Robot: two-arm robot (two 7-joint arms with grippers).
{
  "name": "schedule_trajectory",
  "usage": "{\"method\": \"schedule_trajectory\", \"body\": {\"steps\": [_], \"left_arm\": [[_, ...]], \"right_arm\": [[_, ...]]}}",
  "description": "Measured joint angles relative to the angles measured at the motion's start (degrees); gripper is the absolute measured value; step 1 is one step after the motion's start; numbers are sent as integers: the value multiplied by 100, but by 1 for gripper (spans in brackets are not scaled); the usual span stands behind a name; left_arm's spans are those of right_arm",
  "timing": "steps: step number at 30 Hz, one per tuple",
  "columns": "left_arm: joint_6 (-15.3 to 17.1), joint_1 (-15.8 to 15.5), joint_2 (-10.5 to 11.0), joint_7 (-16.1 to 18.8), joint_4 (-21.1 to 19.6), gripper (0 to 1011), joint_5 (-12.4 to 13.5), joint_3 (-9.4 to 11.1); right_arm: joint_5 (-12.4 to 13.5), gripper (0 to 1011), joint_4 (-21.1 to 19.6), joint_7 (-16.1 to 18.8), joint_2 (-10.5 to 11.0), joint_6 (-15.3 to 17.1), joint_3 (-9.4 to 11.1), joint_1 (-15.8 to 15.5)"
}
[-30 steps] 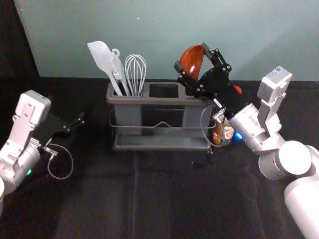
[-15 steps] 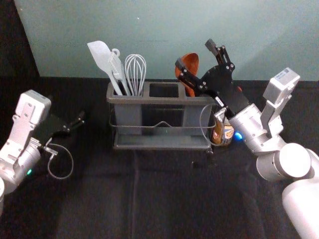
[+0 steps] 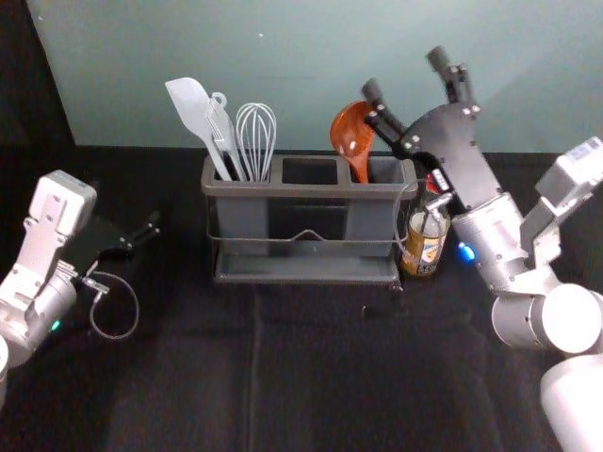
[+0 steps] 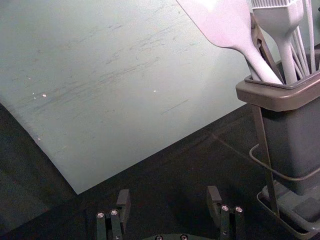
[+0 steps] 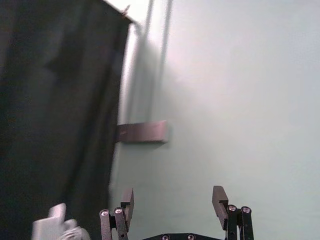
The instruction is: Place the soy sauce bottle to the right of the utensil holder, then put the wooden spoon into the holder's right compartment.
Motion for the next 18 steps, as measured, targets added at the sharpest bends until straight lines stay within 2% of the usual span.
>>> {"method": "schedule_trajectory", "body": {"steps": [3, 4, 6, 7, 10, 11, 13, 14, 16, 17, 18], "left_arm": [[0, 0, 0, 0, 0, 1005, 0, 0], [0, 0, 0, 0, 0, 1005, 0, 0], [0, 0, 0, 0, 0, 1005, 0, 0], [0, 0, 0, 0, 0, 1005, 0, 0], [0, 0, 0, 0, 0, 1005, 0, 0], [0, 0, 0, 0, 0, 1005, 0, 0], [0, 0, 0, 0, 0, 1005, 0, 0], [0, 0, 0, 0, 0, 1005, 0, 0], [0, 0, 0, 0, 0, 1005, 0, 0], [0, 0, 0, 0, 0, 1005, 0, 0], [0, 0, 0, 0, 0, 1005, 0, 0]], "right_arm": [[-184, 1004, -52, -252, -81, -183, 166, -85], [-308, 1004, -56, -437, -155, -369, 293, -123], [-398, 1004, -45, -595, -234, -575, 434, -143], [-485, 1004, 5, -729, -311, -822, 569, -144], [-607, 1004, 92, -902, -412, -1137, 754, -122], [-714, 1004, 155, -1018, -477, -1313, 886, -105], [-862, 1004, 224, -1150, -538, -1472, 1019, -88], [-1046, 1004, 269, -1279, -601, -1557, 1167, -85], [-1240, 1004, 294, -1402, -652, -1574, 1292, -102], [-1507, 1004, 305, -1526, -694, -1557, 1423, -134], [-1636, 1004, 304, -1591, -716, -1509, 1497, -159]]}}
